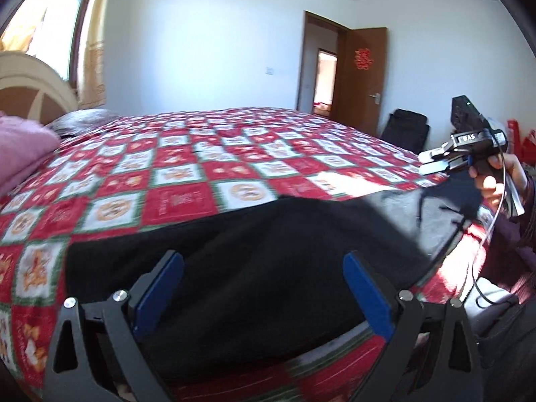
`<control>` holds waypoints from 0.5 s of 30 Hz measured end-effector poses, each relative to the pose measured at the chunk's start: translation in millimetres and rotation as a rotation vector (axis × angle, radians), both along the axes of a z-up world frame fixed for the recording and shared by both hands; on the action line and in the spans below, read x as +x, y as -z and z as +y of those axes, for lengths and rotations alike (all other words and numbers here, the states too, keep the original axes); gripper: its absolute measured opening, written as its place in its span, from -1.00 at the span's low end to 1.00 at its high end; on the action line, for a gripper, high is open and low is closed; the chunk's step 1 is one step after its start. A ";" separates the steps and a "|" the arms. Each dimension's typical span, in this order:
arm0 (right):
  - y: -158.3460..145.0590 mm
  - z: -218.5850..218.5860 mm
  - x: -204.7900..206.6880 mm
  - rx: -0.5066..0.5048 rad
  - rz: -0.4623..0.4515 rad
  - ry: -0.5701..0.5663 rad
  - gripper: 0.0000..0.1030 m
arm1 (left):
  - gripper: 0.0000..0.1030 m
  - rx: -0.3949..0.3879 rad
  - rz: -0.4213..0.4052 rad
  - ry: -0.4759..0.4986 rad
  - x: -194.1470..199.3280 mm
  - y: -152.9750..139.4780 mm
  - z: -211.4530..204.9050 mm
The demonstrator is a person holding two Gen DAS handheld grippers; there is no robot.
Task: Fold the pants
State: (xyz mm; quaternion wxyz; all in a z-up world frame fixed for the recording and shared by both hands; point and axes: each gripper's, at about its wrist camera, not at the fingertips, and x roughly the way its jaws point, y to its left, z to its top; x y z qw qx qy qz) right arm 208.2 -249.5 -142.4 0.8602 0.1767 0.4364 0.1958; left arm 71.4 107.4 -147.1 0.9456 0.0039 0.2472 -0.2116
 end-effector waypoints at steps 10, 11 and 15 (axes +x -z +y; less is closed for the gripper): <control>-31.7 -214.1 -104.1 0.007 -0.088 0.558 0.04 | 0.87 0.039 0.012 0.257 12.0 -15.9 -108.2; -31.9 -218.1 -108.4 0.013 -0.090 0.574 0.03 | 0.84 0.038 0.020 0.278 11.9 -16.0 -117.1; -25.3 -232.4 -121.2 0.053 -0.091 0.632 0.03 | 0.65 0.068 0.058 0.377 10.6 -10.8 -157.3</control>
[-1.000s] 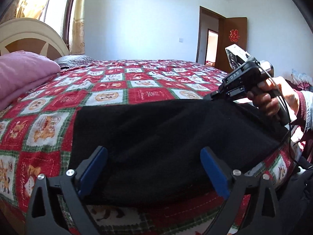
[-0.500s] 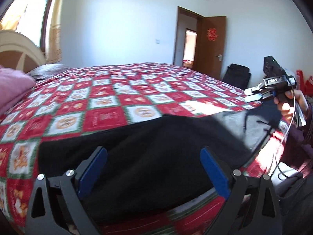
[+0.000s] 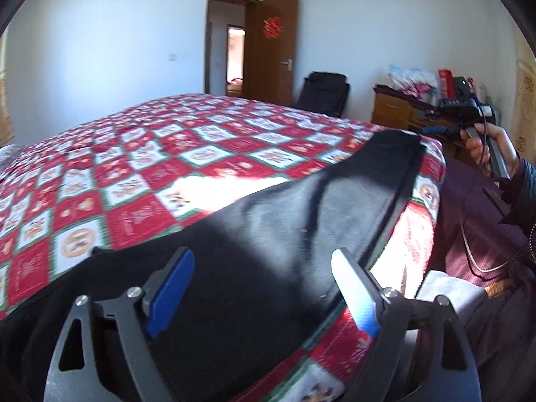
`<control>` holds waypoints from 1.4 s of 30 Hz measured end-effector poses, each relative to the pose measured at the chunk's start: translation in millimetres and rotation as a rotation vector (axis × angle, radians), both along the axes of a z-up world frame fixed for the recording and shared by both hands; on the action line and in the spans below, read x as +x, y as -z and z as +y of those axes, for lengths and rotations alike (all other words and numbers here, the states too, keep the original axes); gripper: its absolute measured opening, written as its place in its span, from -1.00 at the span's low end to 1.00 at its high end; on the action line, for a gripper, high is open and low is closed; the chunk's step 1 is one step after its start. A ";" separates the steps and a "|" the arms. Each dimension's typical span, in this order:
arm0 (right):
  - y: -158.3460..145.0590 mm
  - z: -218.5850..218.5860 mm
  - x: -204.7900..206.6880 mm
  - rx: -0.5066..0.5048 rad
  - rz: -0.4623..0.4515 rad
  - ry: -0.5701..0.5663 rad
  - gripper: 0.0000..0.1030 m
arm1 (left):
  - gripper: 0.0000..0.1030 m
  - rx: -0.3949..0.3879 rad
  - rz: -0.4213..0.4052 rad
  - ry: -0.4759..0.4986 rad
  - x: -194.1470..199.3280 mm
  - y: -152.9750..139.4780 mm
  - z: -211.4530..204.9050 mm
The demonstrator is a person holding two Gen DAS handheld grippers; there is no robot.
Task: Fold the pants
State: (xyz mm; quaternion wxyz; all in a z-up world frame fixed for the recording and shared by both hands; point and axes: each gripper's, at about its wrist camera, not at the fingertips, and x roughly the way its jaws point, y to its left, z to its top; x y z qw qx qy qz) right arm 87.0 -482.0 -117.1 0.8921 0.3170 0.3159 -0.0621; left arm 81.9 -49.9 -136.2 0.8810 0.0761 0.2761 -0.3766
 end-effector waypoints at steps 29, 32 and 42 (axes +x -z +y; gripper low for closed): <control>30.7 -31.7 -13.7 0.110 -0.021 0.048 -0.18 | -0.16 0.164 0.068 0.190 -4.9 34.8 -90.7; 37.4 -32.1 -6.6 0.097 -0.003 0.058 -0.71 | -0.50 0.151 0.075 0.203 -5.7 34.7 -90.6; -0.1 -15.1 -16.3 -0.010 -0.133 -0.021 -0.90 | -0.88 0.108 0.048 0.232 -11.1 22.4 -82.0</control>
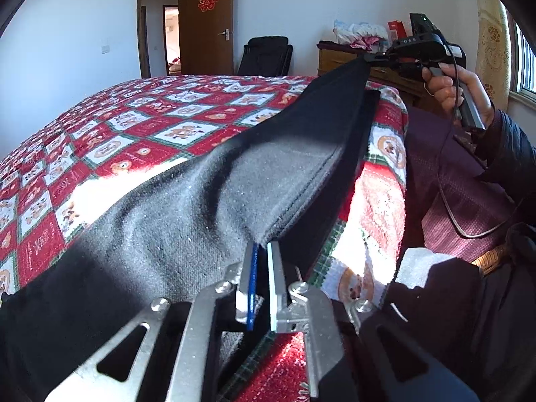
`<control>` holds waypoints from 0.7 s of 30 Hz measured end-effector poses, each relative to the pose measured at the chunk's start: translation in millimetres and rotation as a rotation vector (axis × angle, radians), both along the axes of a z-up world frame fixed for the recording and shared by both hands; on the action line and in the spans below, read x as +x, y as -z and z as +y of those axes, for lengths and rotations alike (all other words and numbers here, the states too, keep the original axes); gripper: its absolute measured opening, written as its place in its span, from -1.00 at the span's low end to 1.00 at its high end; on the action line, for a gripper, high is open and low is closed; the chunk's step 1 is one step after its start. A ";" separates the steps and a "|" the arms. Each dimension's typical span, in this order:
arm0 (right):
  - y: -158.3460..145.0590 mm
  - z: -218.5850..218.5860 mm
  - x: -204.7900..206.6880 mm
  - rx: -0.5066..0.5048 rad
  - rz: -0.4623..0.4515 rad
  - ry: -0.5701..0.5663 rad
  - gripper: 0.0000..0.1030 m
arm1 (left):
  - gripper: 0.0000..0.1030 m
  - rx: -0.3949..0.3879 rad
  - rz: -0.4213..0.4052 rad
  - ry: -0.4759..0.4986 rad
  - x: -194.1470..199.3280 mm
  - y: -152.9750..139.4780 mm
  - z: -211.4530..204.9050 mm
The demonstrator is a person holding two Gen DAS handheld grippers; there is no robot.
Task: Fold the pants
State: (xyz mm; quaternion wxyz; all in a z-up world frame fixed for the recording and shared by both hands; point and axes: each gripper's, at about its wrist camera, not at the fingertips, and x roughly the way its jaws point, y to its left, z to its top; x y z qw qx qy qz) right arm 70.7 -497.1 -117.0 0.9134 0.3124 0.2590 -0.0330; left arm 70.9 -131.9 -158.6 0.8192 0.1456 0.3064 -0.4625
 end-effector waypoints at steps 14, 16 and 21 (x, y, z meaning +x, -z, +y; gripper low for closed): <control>40.4 -21.9 -15.8 0.004 0.131 0.031 -0.89 | -0.88 0.000 0.077 0.049 -3.9 19.1 -0.6; 34.8 -21.0 -16.1 -0.018 0.136 0.037 -0.79 | -0.88 -0.008 0.085 0.051 -3.9 19.9 -0.1; 2.7 -42.5 -16.0 -0.014 0.044 0.098 -0.27 | -0.88 -0.033 0.099 0.069 -8.1 17.3 6.0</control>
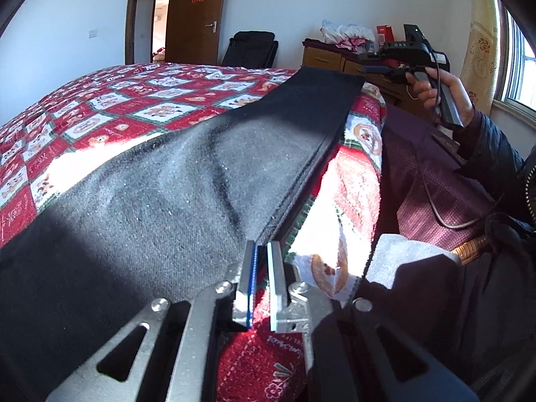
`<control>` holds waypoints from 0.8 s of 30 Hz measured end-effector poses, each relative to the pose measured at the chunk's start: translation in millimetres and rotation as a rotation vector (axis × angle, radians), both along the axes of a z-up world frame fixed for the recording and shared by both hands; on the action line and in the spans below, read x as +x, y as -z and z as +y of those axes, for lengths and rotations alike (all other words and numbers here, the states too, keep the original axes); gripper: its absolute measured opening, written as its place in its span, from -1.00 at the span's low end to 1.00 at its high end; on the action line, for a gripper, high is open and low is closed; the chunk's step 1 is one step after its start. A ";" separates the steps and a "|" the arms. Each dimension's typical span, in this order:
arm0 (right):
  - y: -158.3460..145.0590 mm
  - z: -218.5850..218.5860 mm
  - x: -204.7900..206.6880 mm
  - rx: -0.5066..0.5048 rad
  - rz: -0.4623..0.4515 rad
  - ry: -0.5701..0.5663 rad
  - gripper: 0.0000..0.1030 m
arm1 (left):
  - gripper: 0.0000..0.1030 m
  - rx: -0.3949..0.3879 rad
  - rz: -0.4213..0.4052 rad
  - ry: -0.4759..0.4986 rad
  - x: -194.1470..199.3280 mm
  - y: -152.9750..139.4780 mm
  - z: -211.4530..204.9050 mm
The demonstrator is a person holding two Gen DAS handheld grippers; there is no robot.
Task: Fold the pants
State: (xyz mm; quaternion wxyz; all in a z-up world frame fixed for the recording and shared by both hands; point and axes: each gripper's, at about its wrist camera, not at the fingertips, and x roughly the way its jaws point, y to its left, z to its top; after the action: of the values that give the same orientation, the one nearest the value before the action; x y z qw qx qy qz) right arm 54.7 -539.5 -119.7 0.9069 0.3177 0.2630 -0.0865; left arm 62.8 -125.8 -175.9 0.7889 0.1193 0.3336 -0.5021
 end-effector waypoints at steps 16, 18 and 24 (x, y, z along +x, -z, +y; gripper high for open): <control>26.8 6.8 98.6 0.176 0.076 -0.242 -0.92 | 0.20 -0.092 -0.014 -0.273 30.5 -5.8 54.7; 8.7 12.5 89.1 0.091 0.018 -0.229 -0.97 | 0.20 -0.075 -0.003 -0.286 31.9 1.0 55.4; 0.0 8.5 88.7 -0.024 0.077 -0.164 -0.85 | 0.30 -0.054 -0.030 -0.286 27.2 3.5 47.5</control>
State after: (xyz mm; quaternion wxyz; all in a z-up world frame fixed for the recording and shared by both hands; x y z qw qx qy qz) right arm 143.4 -531.0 -119.7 0.9038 0.2808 0.3220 -0.0272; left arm 90.0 -78.4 -179.4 0.8604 0.0568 0.3217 -0.3912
